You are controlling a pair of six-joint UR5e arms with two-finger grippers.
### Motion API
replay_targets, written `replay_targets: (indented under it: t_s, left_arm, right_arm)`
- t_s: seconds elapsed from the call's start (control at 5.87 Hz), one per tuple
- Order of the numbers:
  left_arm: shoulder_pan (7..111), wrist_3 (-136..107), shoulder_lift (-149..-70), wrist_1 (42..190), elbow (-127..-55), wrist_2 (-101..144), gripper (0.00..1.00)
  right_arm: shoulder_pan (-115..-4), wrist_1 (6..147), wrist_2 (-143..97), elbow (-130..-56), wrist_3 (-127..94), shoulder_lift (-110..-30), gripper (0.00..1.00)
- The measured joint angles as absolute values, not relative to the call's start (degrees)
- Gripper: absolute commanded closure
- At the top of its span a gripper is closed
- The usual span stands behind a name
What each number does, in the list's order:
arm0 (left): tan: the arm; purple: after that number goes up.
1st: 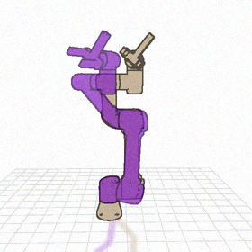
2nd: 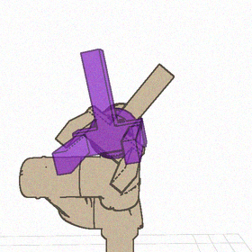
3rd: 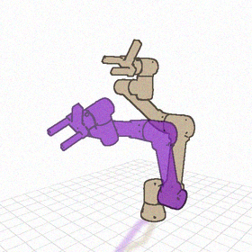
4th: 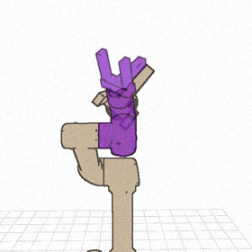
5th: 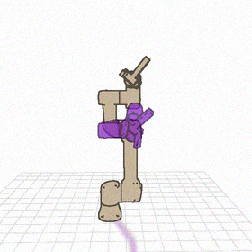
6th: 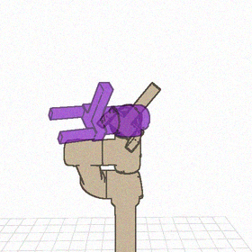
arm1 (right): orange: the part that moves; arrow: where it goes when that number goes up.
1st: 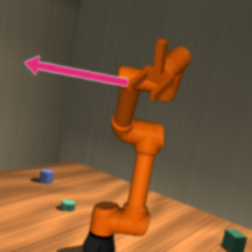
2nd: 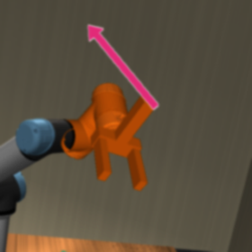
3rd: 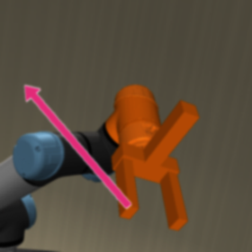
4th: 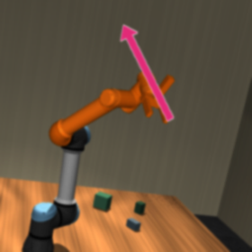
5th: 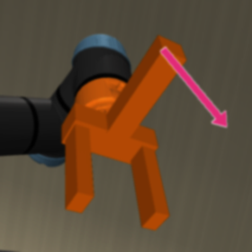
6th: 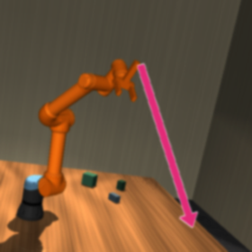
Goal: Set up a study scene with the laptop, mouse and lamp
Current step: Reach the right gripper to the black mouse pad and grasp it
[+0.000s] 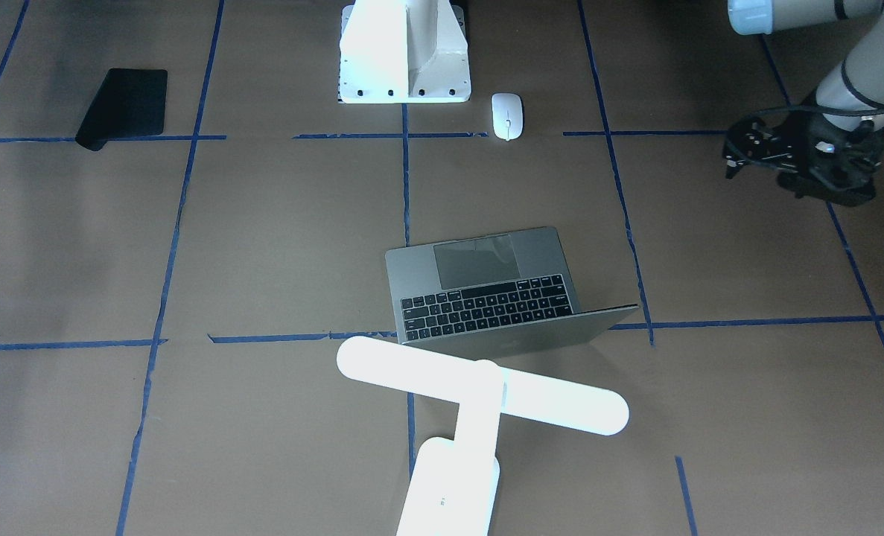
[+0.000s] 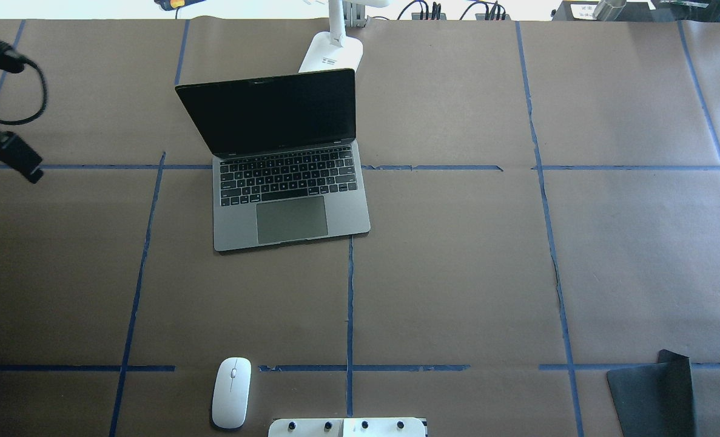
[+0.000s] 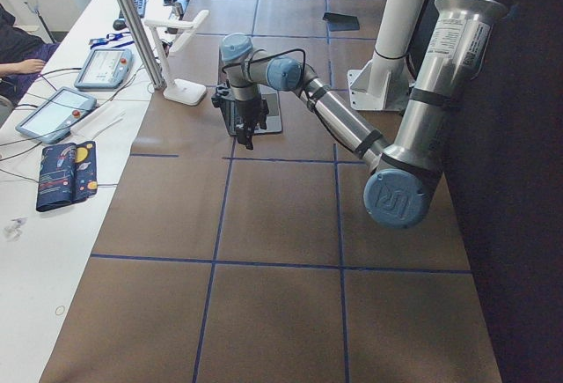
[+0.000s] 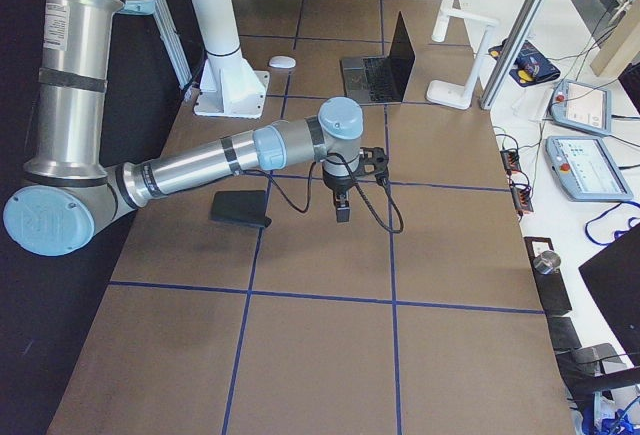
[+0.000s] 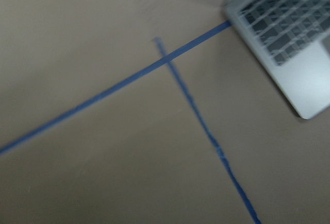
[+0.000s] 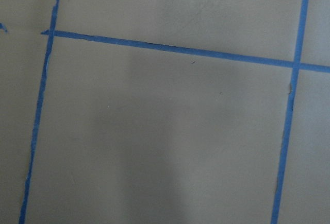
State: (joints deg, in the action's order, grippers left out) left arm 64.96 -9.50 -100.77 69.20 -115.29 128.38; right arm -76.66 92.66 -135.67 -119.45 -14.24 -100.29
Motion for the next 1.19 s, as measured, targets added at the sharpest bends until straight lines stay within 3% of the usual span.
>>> replay_targets:
  t_s: [0.17,0.51,0.85,1.19]
  left_arm:
    - [66.9,-10.0,-95.4,75.1,-115.2,128.4,0.00]
    - [71.5,-6.8,-88.3,80.5,-115.0,128.6,0.00]
    - [75.5,-2.2,-85.1,81.1,-114.8,128.9,0.00]
    - [76.3,-1.6,-84.7,81.1,-114.9,128.9,0.00]
  right_arm:
    - [-73.5,86.5,-135.6,-121.6,-21.3,-104.2,0.00]
    - [-63.6,61.1,-134.4,-122.2,-42.5,-114.9,0.00]
    - [-47.1,43.7,-123.1,-121.1,-61.4,-120.7,0.00]
    - [-30.9,29.9,-109.3,-115.1,-73.5,-123.6,0.00]
